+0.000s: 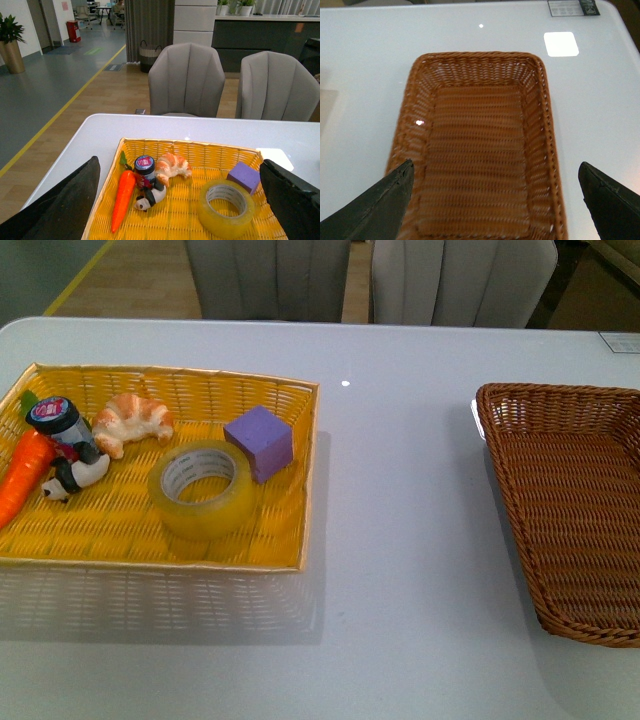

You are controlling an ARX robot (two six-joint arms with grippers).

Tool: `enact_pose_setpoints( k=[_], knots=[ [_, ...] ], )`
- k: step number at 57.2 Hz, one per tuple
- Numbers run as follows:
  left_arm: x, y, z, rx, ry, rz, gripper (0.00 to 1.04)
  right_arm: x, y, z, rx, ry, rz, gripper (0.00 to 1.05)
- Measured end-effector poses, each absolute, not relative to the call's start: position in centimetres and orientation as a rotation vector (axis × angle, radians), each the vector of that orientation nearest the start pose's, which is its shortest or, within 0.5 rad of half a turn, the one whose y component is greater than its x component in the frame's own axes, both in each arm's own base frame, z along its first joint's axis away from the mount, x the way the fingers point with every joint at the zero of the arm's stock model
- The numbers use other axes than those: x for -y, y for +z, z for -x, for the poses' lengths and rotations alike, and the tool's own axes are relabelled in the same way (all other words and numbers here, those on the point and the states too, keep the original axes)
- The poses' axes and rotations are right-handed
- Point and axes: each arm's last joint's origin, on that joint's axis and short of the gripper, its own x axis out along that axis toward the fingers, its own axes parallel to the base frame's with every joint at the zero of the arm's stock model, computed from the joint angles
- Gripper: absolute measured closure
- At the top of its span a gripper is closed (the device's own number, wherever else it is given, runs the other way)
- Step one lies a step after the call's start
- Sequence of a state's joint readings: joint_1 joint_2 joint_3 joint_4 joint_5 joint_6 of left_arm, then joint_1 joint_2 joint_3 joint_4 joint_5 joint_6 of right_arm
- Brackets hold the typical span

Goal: Move tape to another basket

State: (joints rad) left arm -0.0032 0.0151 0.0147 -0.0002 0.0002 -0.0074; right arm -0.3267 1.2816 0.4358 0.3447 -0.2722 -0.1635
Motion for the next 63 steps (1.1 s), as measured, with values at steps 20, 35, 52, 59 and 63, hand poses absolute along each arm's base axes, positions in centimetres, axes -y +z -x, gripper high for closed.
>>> enact_pose_setpoints(
  k=[20,35,52,59,63],
  knots=[
    [0.0,16.7,-9.8,-0.001,-0.003,0.007,0.09,12.6,11.3,-33.3,-0.656,-0.085,0.063,0.09],
    [0.0,16.7,-9.8,-0.001,-0.003,0.007,0.09,14.4,6.8,-37.8,-0.784,-0.087,0.032,0.09],
    [0.0,16.7,-9.8,-0.001,-0.003,0.007,0.09,15.3,3.4,-39.4,-0.875,-0.093,0.002,0.09],
    [0.0,16.7,-9.8,-0.001,-0.003,0.007,0.09,15.3,2.1,-39.2,-0.909,-0.101,0.004,0.09],
    [0.0,16.7,-9.8,-0.001,-0.003,0.007,0.09,15.3,2.0,-39.2,-0.914,-0.104,0.004,0.16]
  ],
)
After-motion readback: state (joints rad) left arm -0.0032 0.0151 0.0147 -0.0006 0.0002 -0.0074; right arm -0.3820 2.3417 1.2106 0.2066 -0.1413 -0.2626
